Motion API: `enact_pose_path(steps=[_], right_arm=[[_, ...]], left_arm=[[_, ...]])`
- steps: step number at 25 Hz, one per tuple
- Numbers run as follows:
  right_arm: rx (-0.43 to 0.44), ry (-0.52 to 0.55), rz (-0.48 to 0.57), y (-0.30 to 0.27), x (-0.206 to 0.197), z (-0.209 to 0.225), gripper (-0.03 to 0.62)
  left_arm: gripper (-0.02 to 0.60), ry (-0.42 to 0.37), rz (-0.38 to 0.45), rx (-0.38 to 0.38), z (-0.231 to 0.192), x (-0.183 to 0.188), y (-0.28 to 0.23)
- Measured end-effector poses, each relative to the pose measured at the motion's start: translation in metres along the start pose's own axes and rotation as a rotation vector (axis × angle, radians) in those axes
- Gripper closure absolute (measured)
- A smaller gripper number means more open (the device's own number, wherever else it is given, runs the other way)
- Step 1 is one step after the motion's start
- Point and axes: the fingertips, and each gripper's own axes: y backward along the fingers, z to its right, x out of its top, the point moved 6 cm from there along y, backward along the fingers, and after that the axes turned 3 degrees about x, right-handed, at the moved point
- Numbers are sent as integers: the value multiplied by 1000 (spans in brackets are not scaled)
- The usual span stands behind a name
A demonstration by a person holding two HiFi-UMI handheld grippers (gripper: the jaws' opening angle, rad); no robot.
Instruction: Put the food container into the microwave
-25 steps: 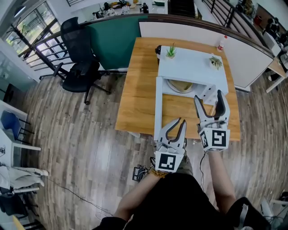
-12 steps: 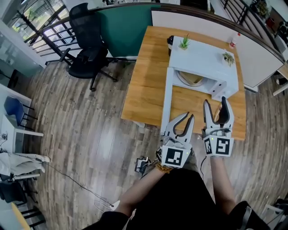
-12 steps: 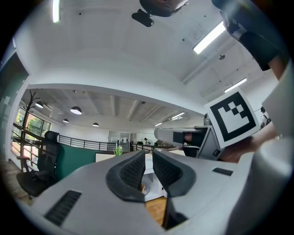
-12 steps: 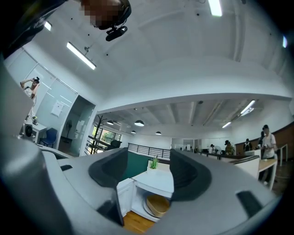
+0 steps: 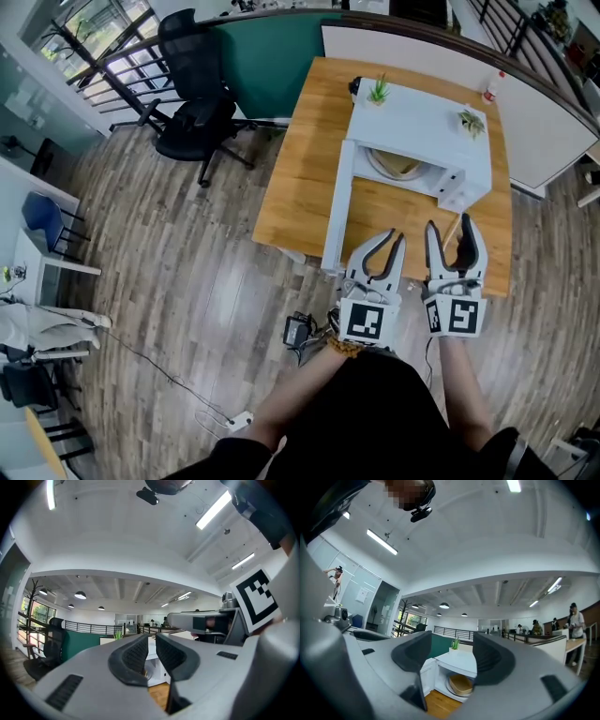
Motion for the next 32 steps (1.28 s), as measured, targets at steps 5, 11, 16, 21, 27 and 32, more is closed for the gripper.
enact_pose_path(steps=[5, 11, 16, 21, 27, 32], right_arm=[[12, -14, -21, 31, 0, 9, 324], [17, -35, -25, 51, -2, 9, 327], [14, -47, -16, 56, -5, 8, 335], [15, -56, -16, 59, -9, 7, 336], [3, -71, -20, 62, -14, 10, 358], [-11, -63, -18, 60, -14, 13, 378]], left_arm=[[517, -22, -6, 2, 25, 9, 3], [517, -24, 0, 23, 35, 12, 9], [517, -37, -3, 27, 38, 11, 11], [517, -70, 5, 6, 43, 14, 11], [517, -84, 18, 0, 43, 18, 10], [517, -89, 25, -5, 44, 19, 7]])
